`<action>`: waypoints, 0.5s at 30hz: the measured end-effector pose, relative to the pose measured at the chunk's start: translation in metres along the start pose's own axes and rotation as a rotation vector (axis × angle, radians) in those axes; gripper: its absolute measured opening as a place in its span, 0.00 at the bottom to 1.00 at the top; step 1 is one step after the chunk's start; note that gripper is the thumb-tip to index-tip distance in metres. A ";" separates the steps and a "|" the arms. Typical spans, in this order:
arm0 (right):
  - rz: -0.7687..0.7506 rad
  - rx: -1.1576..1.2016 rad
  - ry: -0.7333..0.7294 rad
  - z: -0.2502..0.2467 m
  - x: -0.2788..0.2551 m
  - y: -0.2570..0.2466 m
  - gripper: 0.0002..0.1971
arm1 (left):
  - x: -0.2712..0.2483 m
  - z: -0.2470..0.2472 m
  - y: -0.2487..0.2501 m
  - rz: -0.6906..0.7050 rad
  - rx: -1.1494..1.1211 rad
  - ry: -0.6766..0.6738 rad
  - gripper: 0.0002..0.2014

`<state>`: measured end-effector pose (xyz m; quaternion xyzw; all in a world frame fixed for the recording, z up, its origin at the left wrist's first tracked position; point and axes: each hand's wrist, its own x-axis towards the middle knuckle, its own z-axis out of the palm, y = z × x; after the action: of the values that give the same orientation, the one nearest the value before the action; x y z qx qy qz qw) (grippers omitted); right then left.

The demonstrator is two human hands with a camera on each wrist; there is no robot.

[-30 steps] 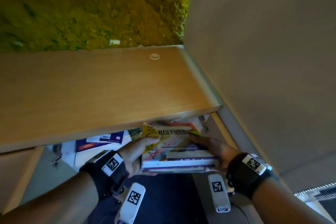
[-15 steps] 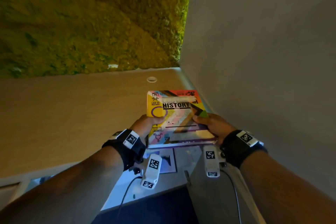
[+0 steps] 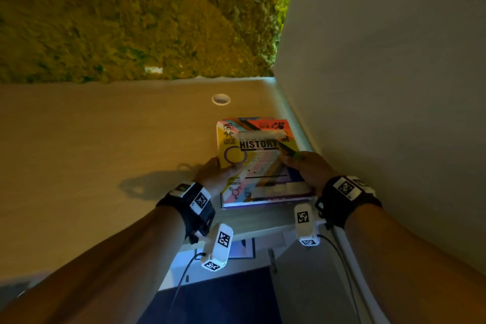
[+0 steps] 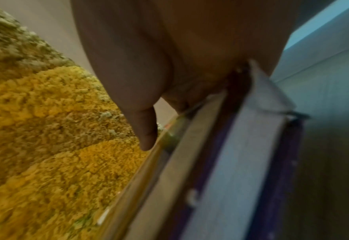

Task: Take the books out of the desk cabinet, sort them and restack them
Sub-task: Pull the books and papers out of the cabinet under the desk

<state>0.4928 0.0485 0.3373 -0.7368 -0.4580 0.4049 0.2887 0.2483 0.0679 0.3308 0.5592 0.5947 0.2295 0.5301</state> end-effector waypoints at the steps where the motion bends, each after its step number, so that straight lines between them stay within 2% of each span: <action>1: -0.027 -0.050 0.023 0.000 -0.008 -0.010 0.26 | 0.000 -0.003 -0.001 0.001 0.029 0.011 0.20; 3: -0.082 -0.084 0.134 0.001 -0.020 -0.024 0.20 | -0.006 -0.012 -0.007 0.022 0.111 0.029 0.27; 4: -0.173 -0.100 0.206 0.003 -0.028 -0.031 0.19 | -0.011 -0.017 -0.012 0.039 0.122 0.031 0.28; 6: -0.424 -0.174 0.306 0.015 -0.053 -0.046 0.15 | -0.032 -0.027 -0.024 0.015 -0.006 0.034 0.25; 7: -0.498 -0.186 0.310 0.026 -0.065 -0.049 0.15 | -0.043 -0.033 -0.035 -0.009 -0.085 0.018 0.21; 8: -0.519 -0.163 0.280 0.040 -0.078 -0.051 0.14 | -0.059 -0.039 -0.043 -0.019 -0.161 -0.017 0.14; 9: -0.497 -0.100 0.213 0.056 -0.096 -0.052 0.10 | -0.077 -0.045 -0.055 -0.030 -0.199 -0.055 0.07; 10: -0.485 -0.052 0.120 0.074 -0.112 -0.049 0.04 | -0.093 -0.052 -0.070 -0.035 -0.208 -0.082 0.05; 13: -0.442 -0.041 -0.150 0.131 -0.163 -0.035 0.07 | -0.146 -0.069 -0.121 -0.055 -0.130 -0.139 0.06; 15: -0.398 -0.072 -0.315 0.172 -0.187 -0.017 0.06 | -0.175 -0.078 -0.166 -0.096 -0.050 -0.182 0.06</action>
<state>0.2905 -0.1051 0.3259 -0.5699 -0.6473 0.4334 0.2614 0.0760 -0.1106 0.2788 0.5350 0.5643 0.1670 0.6062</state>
